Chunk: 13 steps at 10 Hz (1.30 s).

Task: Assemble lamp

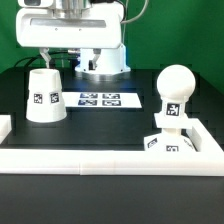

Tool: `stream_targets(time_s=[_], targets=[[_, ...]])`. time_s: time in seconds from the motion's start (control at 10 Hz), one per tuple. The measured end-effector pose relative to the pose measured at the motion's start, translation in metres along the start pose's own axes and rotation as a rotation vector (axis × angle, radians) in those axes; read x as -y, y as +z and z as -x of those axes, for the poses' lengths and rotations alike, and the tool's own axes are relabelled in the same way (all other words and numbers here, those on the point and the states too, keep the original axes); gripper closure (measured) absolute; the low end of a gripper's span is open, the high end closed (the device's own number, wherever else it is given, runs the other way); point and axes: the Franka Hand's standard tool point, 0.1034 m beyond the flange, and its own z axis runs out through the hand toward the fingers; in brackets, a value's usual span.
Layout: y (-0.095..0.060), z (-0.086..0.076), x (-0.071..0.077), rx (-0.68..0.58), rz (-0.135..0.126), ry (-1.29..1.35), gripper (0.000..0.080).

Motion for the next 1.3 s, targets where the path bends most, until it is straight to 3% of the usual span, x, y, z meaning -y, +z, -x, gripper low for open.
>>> stream_targets(time_s=[0.2, 0.5, 1.2, 1.3], targets=[[0.010, 0.015, -0.012, 0.002, -0.005, -0.028, 0.0101], [0.016, 0.023, -0.016, 0.015, -0.006, -0.036, 0.0101], [0.030, 0.022, -0.021, 0.010, 0.014, -0.086, 0.0101], [0.031, 0.022, -0.021, 0.011, 0.014, -0.086, 0.0223]])
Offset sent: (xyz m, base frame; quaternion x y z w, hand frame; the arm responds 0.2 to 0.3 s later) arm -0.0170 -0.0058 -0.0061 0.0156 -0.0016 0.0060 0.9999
